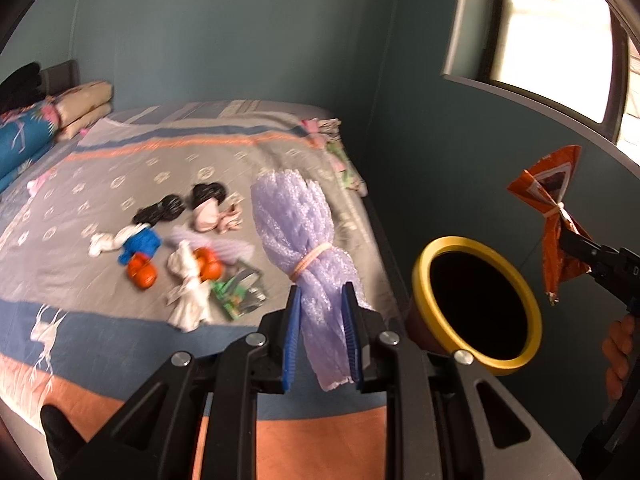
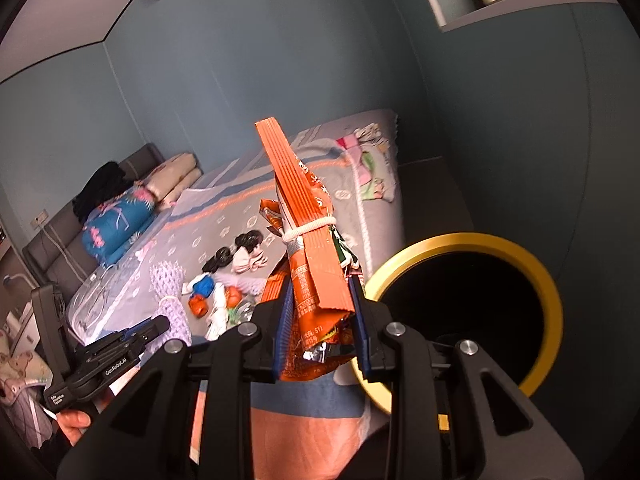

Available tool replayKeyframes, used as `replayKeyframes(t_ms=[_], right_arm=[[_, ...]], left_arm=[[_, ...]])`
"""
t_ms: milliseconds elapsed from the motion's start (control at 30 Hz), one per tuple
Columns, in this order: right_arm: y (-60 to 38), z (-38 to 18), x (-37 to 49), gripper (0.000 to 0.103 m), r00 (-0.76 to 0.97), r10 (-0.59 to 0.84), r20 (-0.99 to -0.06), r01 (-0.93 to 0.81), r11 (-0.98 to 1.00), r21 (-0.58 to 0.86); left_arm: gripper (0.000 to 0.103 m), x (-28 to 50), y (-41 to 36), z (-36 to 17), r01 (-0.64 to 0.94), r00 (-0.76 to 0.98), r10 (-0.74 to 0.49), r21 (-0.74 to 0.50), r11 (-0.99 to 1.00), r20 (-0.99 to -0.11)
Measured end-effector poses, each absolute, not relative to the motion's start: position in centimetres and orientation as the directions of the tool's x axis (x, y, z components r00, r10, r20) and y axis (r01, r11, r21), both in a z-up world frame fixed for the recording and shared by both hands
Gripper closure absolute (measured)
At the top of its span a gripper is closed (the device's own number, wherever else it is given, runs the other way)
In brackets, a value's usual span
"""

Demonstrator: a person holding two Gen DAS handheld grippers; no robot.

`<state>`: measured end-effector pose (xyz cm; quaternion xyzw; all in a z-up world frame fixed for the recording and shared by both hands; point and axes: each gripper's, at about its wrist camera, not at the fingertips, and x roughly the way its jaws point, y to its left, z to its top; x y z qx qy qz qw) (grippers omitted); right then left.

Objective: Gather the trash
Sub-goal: 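Carry the purple net and orange wrapper over the yellow-rimmed bin with both tools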

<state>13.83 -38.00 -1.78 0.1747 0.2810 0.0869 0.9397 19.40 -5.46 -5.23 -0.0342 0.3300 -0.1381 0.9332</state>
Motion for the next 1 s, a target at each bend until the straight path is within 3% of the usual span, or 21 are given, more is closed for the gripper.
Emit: replayKeyframes(t_ms=[467,1000], right_arm=[[-43.9,-1.4,15.4,0.077,0.856,0.141,-0.498,0.065,0.925,0.374],[-47.9,-6.3,20.9,0.076,0.803,0.089,-0.589,0.196,0.894,0.403]], left_arm=[[0.084,21.4,-13.6,-4.4,0.38,0.71,-0.389,-0.146,0.913,-0.587],[0.084,25.6,-21.6,-9.0,0.454,0.597,-0.485,-0.229,0.861,-0.639]])
